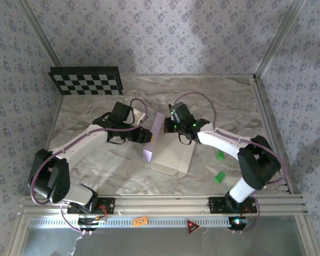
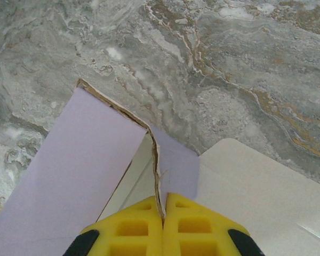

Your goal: Fold the paper box

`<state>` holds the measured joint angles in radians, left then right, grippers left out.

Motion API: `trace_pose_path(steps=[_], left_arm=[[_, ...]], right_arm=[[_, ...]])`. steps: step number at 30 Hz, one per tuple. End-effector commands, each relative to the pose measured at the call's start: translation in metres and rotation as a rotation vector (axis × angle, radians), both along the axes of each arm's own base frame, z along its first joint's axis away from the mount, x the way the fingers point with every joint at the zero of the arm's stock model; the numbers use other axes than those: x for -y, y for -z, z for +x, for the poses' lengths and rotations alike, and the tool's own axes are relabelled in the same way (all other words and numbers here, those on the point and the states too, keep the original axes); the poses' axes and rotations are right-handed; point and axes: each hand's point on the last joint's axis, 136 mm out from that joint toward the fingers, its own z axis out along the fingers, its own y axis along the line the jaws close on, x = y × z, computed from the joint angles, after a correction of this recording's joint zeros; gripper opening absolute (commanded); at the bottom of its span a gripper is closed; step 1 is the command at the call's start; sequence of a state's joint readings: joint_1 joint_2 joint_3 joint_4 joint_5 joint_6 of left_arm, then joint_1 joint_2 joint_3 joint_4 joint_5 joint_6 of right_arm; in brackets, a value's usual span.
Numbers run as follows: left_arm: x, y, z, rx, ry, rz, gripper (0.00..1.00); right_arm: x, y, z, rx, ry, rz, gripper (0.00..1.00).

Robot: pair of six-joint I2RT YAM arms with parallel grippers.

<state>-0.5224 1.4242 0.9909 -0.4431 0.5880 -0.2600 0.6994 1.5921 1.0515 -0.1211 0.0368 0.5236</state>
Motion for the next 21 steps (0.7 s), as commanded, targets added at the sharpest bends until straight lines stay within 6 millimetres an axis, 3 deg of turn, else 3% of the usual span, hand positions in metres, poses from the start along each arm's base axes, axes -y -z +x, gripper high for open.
trace_pose_path(steps=[1,5,10,14,21], left_arm=[[-0.014,0.021,0.003,-0.025,-0.06,0.069,0.39],[-0.014,0.016,0.004,-0.019,-0.079,0.053,0.39],[-0.018,-0.013,0.01,0.046,-0.126,0.017,0.45],[-0.023,-0.038,0.021,0.089,-0.181,0.01,0.5],[-0.019,-0.076,0.058,0.156,-0.305,-0.024,0.68]], right_arm=[[-0.001,0.02,-0.034,-0.106,-0.045,-0.05,0.0],[0.005,0.044,-0.036,-0.133,-0.028,-0.078,0.0],[0.012,0.061,-0.037,-0.146,-0.014,-0.119,0.0],[0.013,0.063,-0.036,-0.148,-0.011,-0.122,0.0],[0.012,0.062,-0.036,-0.143,-0.011,-0.114,0.0]])
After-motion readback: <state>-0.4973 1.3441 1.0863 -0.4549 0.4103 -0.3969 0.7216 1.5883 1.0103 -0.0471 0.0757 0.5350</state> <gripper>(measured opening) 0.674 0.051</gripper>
